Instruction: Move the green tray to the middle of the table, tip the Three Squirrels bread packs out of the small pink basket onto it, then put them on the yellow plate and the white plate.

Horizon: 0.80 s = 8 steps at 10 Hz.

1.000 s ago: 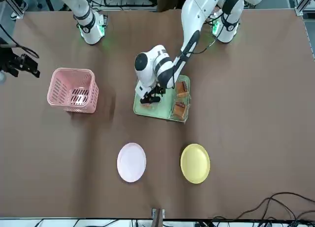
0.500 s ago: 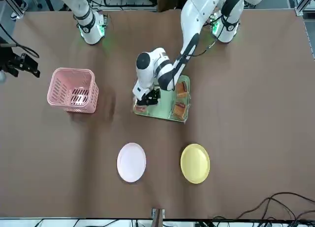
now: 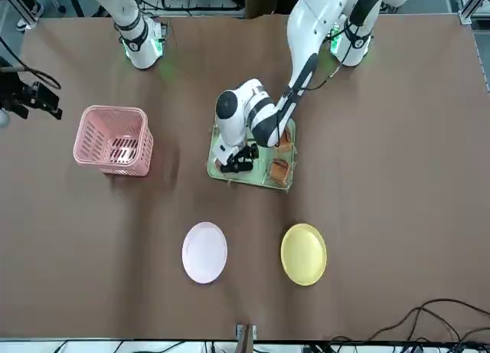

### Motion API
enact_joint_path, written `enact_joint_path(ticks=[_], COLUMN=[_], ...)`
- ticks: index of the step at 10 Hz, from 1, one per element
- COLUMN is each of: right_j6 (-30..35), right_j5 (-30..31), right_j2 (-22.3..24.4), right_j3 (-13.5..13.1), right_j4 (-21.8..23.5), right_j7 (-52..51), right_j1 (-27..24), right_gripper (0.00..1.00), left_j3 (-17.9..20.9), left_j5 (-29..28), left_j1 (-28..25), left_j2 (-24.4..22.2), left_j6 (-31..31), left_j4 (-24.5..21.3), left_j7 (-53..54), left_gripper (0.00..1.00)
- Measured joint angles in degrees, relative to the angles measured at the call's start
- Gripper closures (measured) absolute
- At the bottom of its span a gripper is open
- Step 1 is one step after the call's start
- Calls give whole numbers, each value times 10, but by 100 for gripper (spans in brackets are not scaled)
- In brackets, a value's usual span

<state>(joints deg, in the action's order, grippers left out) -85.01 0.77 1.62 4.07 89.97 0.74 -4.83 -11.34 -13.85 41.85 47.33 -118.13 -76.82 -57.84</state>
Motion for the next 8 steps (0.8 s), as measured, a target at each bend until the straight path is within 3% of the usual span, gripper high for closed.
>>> enact_joint_path(ticks=[2,6,8], right_j6=[8,9,9], right_j5=[0,0,0], right_j2=[0,0,0], right_j3=[0,0,0], right_j4=[0,0,0], right_j7=[0,0,0], right_j1=[0,0,0], right_gripper=[2,2,2], left_j3=[1,2,1], left_j5=[0,0,15], left_j1=[-4,-13,-59], left_j2=[-24,-50,-116], left_j6=[51,91,147], left_j4=[1,4,13], left_j7=[22,36,82], left_gripper=[0,0,0])
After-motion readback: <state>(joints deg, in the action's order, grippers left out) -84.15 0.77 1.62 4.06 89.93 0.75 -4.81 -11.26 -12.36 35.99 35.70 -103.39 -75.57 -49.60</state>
